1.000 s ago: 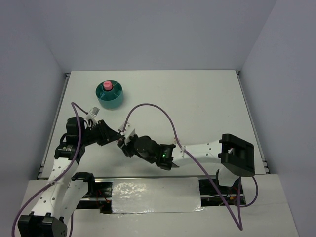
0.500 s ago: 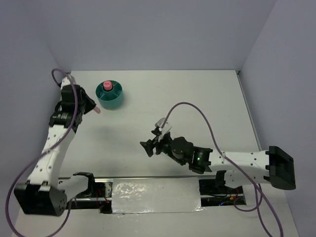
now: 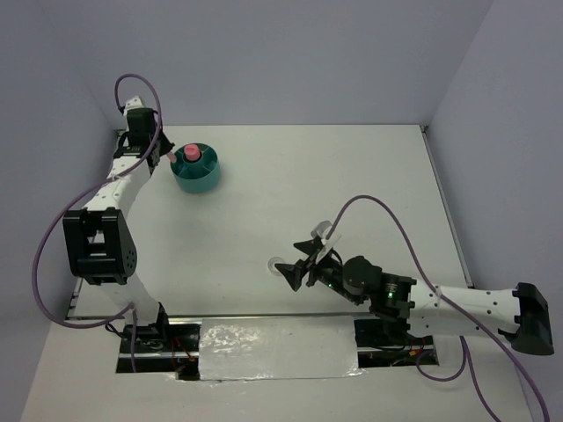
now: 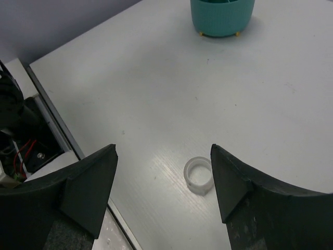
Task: Sort the stationery into containers
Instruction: Place the stationery in the storage box.
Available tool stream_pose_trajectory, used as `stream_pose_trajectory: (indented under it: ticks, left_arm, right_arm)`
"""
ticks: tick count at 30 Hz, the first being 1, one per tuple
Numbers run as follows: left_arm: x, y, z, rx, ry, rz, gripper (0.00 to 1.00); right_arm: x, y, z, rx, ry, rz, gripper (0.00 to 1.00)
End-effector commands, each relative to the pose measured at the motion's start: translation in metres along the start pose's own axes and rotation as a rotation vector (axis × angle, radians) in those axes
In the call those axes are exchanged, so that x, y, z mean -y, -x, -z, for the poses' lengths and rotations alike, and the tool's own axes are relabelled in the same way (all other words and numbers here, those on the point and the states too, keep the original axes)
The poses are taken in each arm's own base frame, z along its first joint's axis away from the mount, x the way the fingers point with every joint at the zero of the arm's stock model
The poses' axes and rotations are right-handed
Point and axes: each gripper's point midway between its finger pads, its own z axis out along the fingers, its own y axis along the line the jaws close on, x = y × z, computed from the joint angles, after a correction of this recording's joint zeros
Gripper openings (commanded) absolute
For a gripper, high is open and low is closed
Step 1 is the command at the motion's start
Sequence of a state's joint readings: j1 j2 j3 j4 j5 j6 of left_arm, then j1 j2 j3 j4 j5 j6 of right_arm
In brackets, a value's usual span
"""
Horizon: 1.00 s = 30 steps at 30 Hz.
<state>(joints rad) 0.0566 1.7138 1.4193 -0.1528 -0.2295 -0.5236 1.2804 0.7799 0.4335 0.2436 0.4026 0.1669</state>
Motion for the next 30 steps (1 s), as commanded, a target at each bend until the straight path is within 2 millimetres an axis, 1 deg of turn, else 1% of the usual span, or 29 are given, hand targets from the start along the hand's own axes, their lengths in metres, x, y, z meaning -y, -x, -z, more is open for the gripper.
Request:
stream_pose_trajectory:
  ticks: [1, 3, 4, 5, 6, 7, 9, 10, 13, 14, 16, 17, 19, 20, 21, 22, 23, 25, 26, 27, 28, 29, 30]
  left_arm:
    - [0.015, 0.026, -0.004, 0.098, -0.076, -0.004, 0.09]
    - [0.015, 0.017, -0.009, 0.083, -0.084, 0.004, 0.11]
    - [0.014, 0.009, -0.014, 0.062, -0.083, 0.006, 0.12]
    - [0.013, 0.005, -0.016, 0.051, -0.081, 0.018, 0.12]
    - [0.012, 0.001, -0.018, 0.042, -0.080, 0.020, 0.14]
    - [0.011, -0.008, -0.021, 0.027, -0.085, 0.016, 0.23]
    - [0.008, -0.010, -0.024, 0.035, -0.070, 0.021, 0.34]
    - [0.003, -0.016, -0.025, 0.026, -0.054, 0.022, 0.45]
    - [-0.008, -0.025, -0.028, 0.016, -0.005, 0.012, 0.55]
    - [-0.010, -0.026, -0.028, 0.012, 0.001, 0.009, 0.63]
    - [-0.010, -0.026, -0.029, 0.009, 0.004, 0.012, 0.72]
    - [-0.010, -0.027, -0.026, -0.006, 0.007, 0.013, 0.79]
    - [-0.007, -0.021, -0.020, -0.002, 0.003, 0.036, 0.86]
    - [-0.005, -0.012, -0.009, 0.006, 0.002, 0.045, 0.91]
    - [-0.004, -0.005, -0.002, 0.016, 0.004, 0.069, 0.94]
    - [-0.004, 0.001, 0.006, 0.024, 0.008, 0.084, 0.98]
    - [0.002, 0.021, 0.024, 0.064, -0.010, 0.101, 0.99]
    - [-0.002, 0.025, 0.046, 0.032, 0.017, 0.136, 0.99]
    - [0.005, 0.043, 0.068, 0.054, -0.013, 0.157, 0.99]
    - [0.005, 0.039, 0.081, 0.016, -0.013, 0.148, 0.99]
    - [0.010, 0.046, 0.103, 0.019, -0.049, 0.154, 0.99]
    - [0.011, 0.042, 0.114, 0.004, -0.066, 0.141, 0.99]
    - [0.011, 0.037, 0.124, -0.010, -0.079, 0.133, 0.99]
  right_arm:
    - [0.002, 0.009, 0.012, 0.048, 0.013, -0.030, 0.79]
    - [0.002, 0.013, 0.014, 0.064, 0.018, -0.036, 0.79]
    - [0.002, 0.016, 0.016, 0.073, 0.018, -0.038, 0.80]
    - [0.003, 0.017, 0.016, 0.077, 0.013, -0.040, 0.79]
    - [0.003, 0.017, 0.017, 0.078, 0.011, -0.039, 0.79]
    - [0.004, 0.017, 0.017, 0.079, 0.008, -0.039, 0.80]
    - [0.005, 0.017, 0.018, 0.078, 0.004, -0.041, 0.80]
    - [0.004, 0.016, 0.018, 0.076, 0.009, -0.041, 0.80]
    - [0.005, 0.018, 0.018, 0.079, 0.007, -0.045, 0.80]
    - [0.004, 0.018, 0.018, 0.079, 0.008, -0.043, 0.80]
    - [0.005, 0.018, 0.017, 0.072, 0.001, -0.046, 0.80]
    - [0.006, 0.017, 0.016, 0.067, -0.008, -0.049, 0.80]
    - [0.014, 0.014, 0.013, 0.050, -0.067, -0.072, 0.85]
    - [0.021, 0.007, 0.010, 0.024, -0.114, -0.080, 0.90]
    - [0.029, 0.014, 0.007, 0.029, -0.175, -0.107, 0.91]
    - [0.037, 0.004, 0.006, -0.022, -0.228, -0.108, 0.91]
    - [0.042, -0.009, 0.000, -0.071, -0.282, -0.152, 0.91]
    - [0.060, -0.013, -0.003, -0.130, -0.401, -0.180, 0.91]
    - [0.065, -0.027, -0.009, -0.180, -0.457, -0.222, 0.91]
    - [0.075, -0.019, -0.015, -0.179, -0.511, -0.262, 0.91]
    - [0.087, -0.034, -0.010, -0.252, -0.579, -0.266, 0.91]
    - [0.102, -0.040, -0.016, -0.276, -0.666, -0.347, 0.91]
    - [0.112, -0.054, -0.010, -0.338, -0.727, -0.358, 0.91]
